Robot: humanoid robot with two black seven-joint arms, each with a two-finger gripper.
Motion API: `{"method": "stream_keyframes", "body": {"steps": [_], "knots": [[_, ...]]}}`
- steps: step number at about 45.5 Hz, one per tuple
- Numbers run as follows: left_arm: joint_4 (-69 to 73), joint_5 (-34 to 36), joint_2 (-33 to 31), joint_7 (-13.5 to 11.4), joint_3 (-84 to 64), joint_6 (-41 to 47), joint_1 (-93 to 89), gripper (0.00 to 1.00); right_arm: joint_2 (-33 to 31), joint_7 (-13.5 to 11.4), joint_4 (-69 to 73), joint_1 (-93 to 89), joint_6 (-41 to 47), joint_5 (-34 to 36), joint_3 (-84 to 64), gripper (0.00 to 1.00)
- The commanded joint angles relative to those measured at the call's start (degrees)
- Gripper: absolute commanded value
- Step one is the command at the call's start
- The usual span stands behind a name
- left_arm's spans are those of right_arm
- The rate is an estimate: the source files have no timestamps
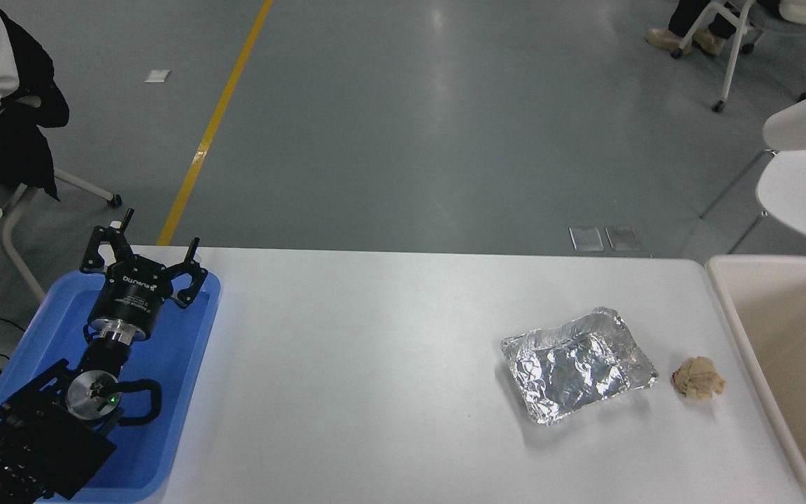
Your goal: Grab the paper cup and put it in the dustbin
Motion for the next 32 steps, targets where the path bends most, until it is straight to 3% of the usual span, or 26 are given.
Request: {"method": "stream_keyframes", "body": {"steps": [1, 4, 7, 14, 32], "knots": [[0.03, 0.01, 0.01, -0.01, 0.04, 0.0, 0.0, 1.0, -0.04, -22.71, -4.84, -13.97, -12.12, 2.82, 7.99, 0.0], [0.03, 0.01, -0.08, -0.01, -0.05, 0.0, 0.0, 1.0, -0.04, -27.2, -4.84, -17.48, -15.02, 2.82, 11.33, 0.0], [0.03, 0.01, 0.01, -0.01, -0.05, 0.0, 0.0, 1.0, -0.04, -30.02, -4.93, -20.82, -18.44, 3.17, 14.32, 0.0], [0.03, 0.01, 0.01, -0.01, -0.05, 0.0, 0.0, 1.0, 0.22, -33.8, -4.93, -26.01, -24.33, 3.61, 20.82, 0.0], [0.03, 0.01, 0.01, -0.09, -0.05, 0.0, 0.0, 1.0, 6.37, -34.68, -7.04, -41.04, -34.36, 8.09, 32.08, 0.0]]}}
